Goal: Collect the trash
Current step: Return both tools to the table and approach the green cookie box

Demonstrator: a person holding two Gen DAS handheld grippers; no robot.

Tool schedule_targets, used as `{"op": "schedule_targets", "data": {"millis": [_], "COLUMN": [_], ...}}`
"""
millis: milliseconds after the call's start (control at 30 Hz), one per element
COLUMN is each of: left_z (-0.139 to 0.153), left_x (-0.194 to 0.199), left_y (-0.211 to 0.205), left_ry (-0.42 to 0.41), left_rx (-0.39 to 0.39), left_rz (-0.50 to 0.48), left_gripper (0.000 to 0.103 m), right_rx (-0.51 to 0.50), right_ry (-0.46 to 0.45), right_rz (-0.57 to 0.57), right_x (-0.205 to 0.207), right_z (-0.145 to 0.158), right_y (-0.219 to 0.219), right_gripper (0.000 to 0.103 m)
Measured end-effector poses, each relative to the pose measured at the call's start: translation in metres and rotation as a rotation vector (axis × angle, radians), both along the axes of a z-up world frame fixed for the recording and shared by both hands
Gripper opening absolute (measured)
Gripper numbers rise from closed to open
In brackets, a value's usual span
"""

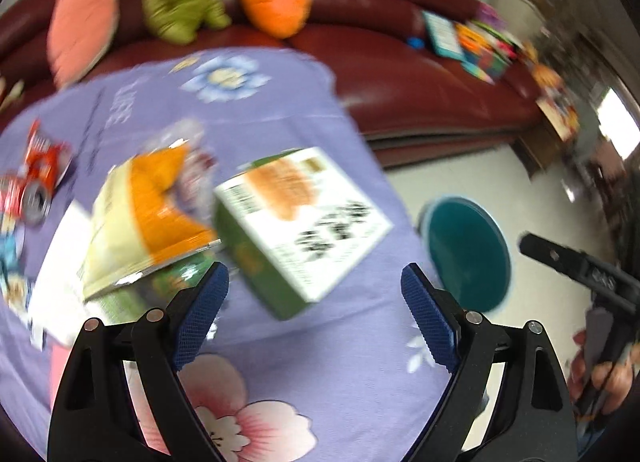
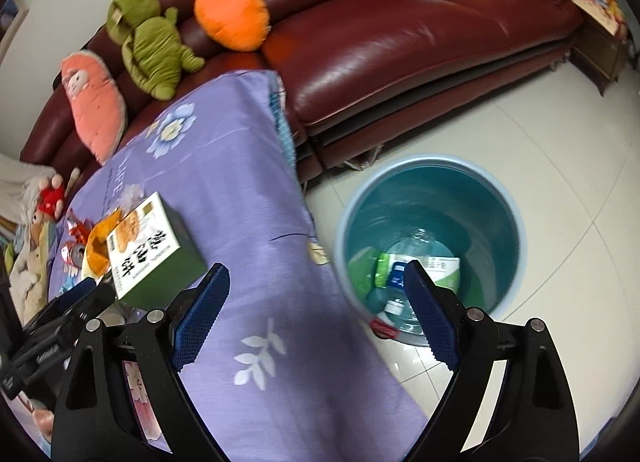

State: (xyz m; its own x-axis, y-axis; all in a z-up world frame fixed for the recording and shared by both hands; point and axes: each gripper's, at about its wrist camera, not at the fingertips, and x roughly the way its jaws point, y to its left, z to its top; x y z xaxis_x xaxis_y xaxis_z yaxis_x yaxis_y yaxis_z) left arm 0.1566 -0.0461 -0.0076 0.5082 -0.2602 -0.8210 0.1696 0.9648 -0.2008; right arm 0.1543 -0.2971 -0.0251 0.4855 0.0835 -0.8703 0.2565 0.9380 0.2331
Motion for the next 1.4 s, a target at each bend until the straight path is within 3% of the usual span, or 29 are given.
{"op": "schedule_targets", "data": {"millis": [133, 367, 733, 1067, 1167, 1300, 1333, 1400], "left_z": [-0.011, -0.028, -0.044, -0.054, -0.055, -0.054, -0.057, -0.066], "left_x": [0.003, 0.004, -0.016, -0.019, -0.019, -0.02, -0.019, -0.017], "left_y": [0.023, 0.023, 0.03, 0.029, 0.03, 0.038, 0.04, 0.047], "left_ry": [0.022, 0.029, 0.053, 0.083, 0.075, 0.056, 0.063, 0.11], "left_rx": [-0.032, 0.02, -0.03, -0.079, -0.091, -0.072, -0.041, -0.067], "left_rz": [0.1, 0.13, 0.101, 0.081, 0.085, 0.1, 0.117, 0.126], "left_gripper": [0.089, 0.089, 0.096, 0.097, 0.097, 0.097, 0.096, 0.095], "right_rx": [-0.009, -0.028, -0.017, -0.037, -0.07, -0.078, -0.07, -0.052], "right_ry": [0.016, 0.03, 0.055, 0.023, 0.065, 0.132, 0.137, 0.157], "right_rz": [0.045, 0.113, 0.191, 0.283, 0.328, 0.377, 0.383, 0.377], "right_x": [0.015, 0.046, 0.074, 0.114, 0.131, 0.121, 0.114, 0.098], "right_z": [-0.002, -0.005, -0.009, 0.003, -0.005, -0.017, -0.018, -0.023], "right_y": [0.022, 0.049, 0.079, 0.12, 0.136, 0.143, 0.142, 0.135], "right_gripper": [0.085, 0.085, 0.085, 0.085, 0.085, 0.085, 0.085, 0.085]}}
